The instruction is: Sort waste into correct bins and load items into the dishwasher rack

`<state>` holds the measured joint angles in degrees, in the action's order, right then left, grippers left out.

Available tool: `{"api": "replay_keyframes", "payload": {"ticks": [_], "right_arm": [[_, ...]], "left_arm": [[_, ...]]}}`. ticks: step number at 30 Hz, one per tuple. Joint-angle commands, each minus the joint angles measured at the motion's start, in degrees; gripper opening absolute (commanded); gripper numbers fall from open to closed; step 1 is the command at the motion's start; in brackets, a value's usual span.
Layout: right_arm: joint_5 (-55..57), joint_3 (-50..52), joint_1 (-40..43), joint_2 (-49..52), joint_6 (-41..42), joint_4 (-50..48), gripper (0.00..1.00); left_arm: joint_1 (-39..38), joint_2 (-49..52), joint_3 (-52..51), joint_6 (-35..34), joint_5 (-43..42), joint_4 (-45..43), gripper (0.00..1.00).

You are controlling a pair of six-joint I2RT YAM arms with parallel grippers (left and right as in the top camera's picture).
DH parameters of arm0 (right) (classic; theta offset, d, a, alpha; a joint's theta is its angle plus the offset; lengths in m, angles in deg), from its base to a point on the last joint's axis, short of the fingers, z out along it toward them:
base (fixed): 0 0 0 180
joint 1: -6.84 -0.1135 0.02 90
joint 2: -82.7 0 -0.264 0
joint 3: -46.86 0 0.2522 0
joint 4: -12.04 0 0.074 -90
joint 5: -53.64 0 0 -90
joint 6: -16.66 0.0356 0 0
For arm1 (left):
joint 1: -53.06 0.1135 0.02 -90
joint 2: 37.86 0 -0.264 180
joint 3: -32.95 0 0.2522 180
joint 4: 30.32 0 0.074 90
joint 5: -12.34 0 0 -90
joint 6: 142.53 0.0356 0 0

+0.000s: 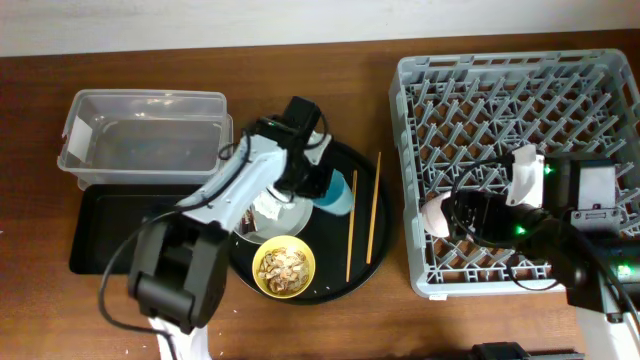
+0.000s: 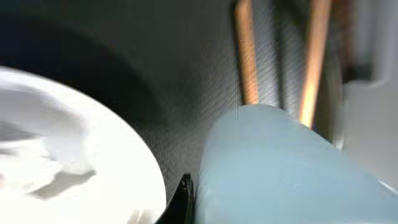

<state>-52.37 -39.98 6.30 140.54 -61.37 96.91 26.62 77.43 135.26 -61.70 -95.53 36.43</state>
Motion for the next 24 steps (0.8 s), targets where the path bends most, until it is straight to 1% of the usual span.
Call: {"api": "replay_keyframes", "payload": {"ticks": [1, 3, 4, 5, 6, 7, 8, 9, 12, 15, 17, 18, 20, 21, 22, 24], "right_arm": [[-15.0, -0.2, 0.2, 3.0, -10.0, -1.6, 0.99], [-25.4, -0.2, 0.2, 4.8, -12.6, -4.7, 0.98], [-30.7, -0.2, 0.2, 5.4, -13.8, -6.4, 0.98], [-39.3, -0.2, 0.0, 6.2, -15.1, -9.7, 0.98], [-45.0, -0.2, -0.7, 6.9, -14.9, -13.1, 0.98], [-47.4, -0.2, -1.8, 7.7, -13.5, -16.1, 0.98], [-47.7, -0.2, -3.4, 8.5, -11.0, -18.7, 0.98], [-47.7, -0.2, -5.9, 9.6, -9.7, -21.9, 0.98], [-47.6, -0.2, -11.2, 11.8, -9.5, -31.1, 1.00], [-47.2, -0.2, -11.9, 13.4, -5.6, -37.4, 1.00], [-47.3, -0.2, -11.8, 14.1, -5.4, -40.2, 1.00], [-48.1, -0.2, -12.3, 14.2, -5.2, -41.0, 0.98], [-48.1, -0.2, -13.9, 14.2, -5.2, -41.0, 0.88], [-47.8, -0.2, -15.4, 14.2, -5.2, -41.0, 0.75], [-47.8, -0.2, -16.2, 14.2, -5.2, -41.0, 0.71], [-47.8, -0.2, -16.2, 14.1, -5.2, -41.0, 0.56]], "left_arm": [[5.7, -9.7, 7.1, 5.4, -19.5, 6.3, 0.00], [9.6, -12.6, 7.2, 10.4, -39.5, 8.5, 0.00], [11.1, -13.3, 7.2, 11.9, -45.8, 9.2, 0.00], [13.1, -14.0, 7.2, 13.7, -53.8, 10.4, 0.00], [14.6, -14.4, 7.2, 15.0, -60.6, 11.4, 0.00], [15.5, -14.6, 7.2, 16.7, -66.1, 12.2, 0.00], [15.7, -14.6, 7.2, 17.0, -69.6, 12.5, 0.00], [15.6, -14.6, 7.2, 17.0, -70.9, 12.7, 0.00], [13.4, -14.6, 7.2, 17.0, -70.9, 13.6, 0.00], [12.1, -14.6, 7.2, 17.0, -70.9, 15.3, 0.00], [11.6, -14.6, 7.2, 17.0, -70.9, 15.2, 0.00], [11.5, -14.6, 7.2, 17.0, -70.9, 15.2, 0.00], [11.5, -14.6, 7.2, 17.0, -70.9, 15.2, 0.00], [11.5, -14.6, 7.2, 17.0, -70.8, 15.2, 0.00], [11.5, -14.6, 7.2, 17.0, -70.6, 15.2, 0.00], [11.5, -14.6, 7.2, 17.0, -68.8, 15.2, 0.01]]}}
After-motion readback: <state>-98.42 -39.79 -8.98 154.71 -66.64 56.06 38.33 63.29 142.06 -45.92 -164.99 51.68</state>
